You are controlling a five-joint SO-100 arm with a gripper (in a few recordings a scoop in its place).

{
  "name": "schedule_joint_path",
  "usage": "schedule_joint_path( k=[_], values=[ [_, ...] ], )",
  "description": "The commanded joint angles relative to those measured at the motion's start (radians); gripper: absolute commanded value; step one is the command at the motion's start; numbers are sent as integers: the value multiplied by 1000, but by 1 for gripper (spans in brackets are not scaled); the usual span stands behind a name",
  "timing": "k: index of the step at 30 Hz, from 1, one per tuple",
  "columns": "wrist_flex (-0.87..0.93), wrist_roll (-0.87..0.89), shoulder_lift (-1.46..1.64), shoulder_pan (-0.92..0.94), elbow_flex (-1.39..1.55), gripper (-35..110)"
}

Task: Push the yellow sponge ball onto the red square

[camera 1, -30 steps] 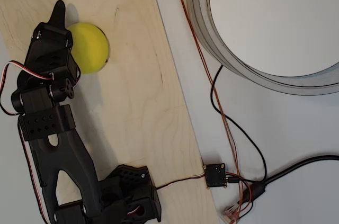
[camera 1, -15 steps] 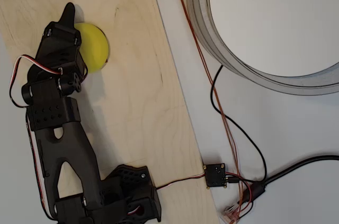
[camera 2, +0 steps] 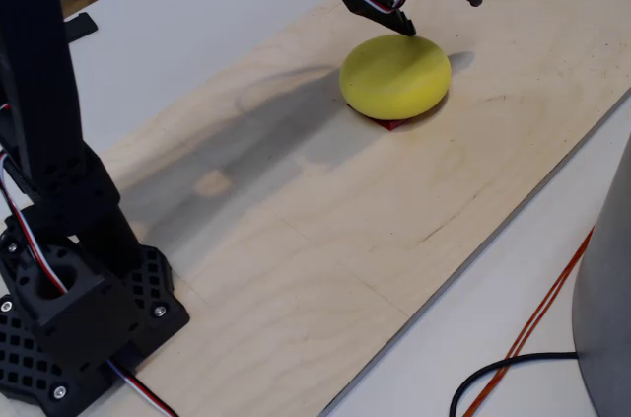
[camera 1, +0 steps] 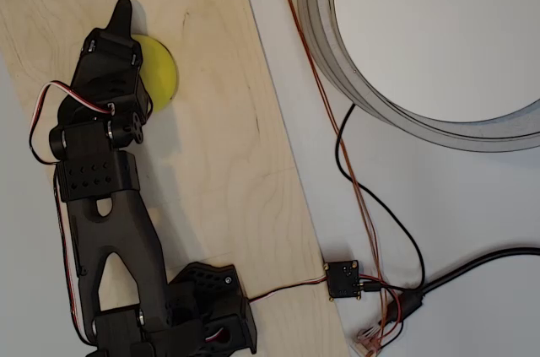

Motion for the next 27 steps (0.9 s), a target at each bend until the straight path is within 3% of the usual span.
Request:
schedule_joint_path(
  k=[1,27],
  values=[
    [3,-5,12,26,2,28],
    [6,-41,161,9,-18,29]
  ],
)
